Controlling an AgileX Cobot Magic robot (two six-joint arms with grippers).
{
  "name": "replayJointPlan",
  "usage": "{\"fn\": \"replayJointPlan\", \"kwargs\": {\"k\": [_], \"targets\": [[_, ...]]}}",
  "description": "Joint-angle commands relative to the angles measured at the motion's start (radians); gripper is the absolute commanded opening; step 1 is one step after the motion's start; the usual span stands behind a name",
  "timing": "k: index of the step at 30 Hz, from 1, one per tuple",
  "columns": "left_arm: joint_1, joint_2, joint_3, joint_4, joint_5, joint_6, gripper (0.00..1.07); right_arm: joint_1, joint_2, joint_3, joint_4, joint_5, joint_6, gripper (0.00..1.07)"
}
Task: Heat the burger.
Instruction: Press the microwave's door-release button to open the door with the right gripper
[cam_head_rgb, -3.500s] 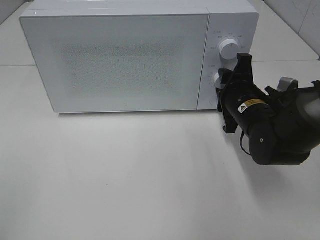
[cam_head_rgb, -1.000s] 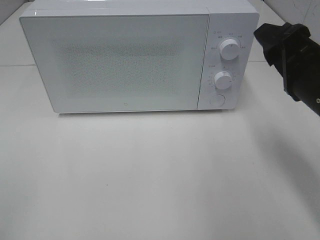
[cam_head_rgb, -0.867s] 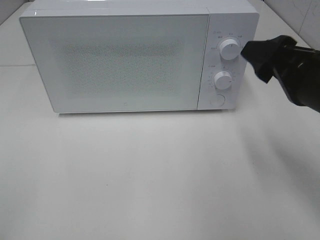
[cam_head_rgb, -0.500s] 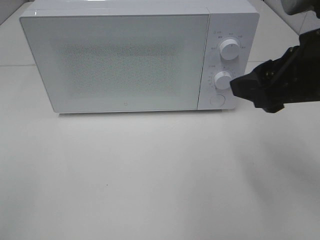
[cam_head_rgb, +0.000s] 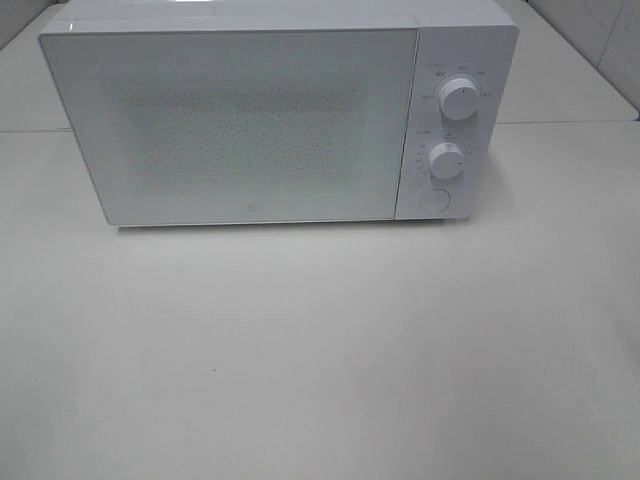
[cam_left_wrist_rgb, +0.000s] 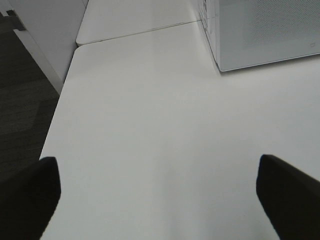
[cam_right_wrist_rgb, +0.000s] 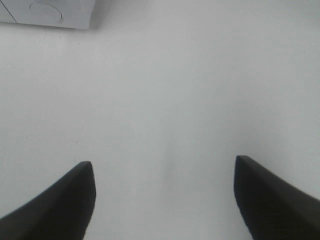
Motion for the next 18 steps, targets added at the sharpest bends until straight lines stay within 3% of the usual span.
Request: {"fn": "replayJointPlan", "kwargs": {"k": [1, 2, 4, 8, 10, 18], "targets": [[0.004, -0.021, 0.002, 0.002, -0.012, -0.002, 1.01, -0.005, -0.134, 0.035, 0.029, 0.075, -0.008, 0.76], [0.004, -0.021, 0.002, 0.002, -0.012, -0.002, 1.01, -0.005, -0.134, 0.035, 0.029, 0.075, -0.008, 0.76], [0.004, -0.021, 0.002, 0.002, -0.012, -0.002, 1.01, -0.007, -0.354, 0.097, 0.130, 0.174, -0.080, 0.76], [0.004, -0.021, 0.002, 0.002, -0.012, -0.002, 1.01, -0.007, -0.471, 0.120, 0.174, 0.222, -0.109, 0.76], [0.004, -0.021, 0.002, 0.002, -0.012, -0.002, 1.01, -0.007, -0.671, 0.148, 0.187, 0.278, -0.115, 0.76], [0.004, -0.021, 0.002, 0.002, -0.012, -0.002, 1.01, -0.007, -0.920, 0.179, 0.181, 0.338, -0.104, 0.76]]}}
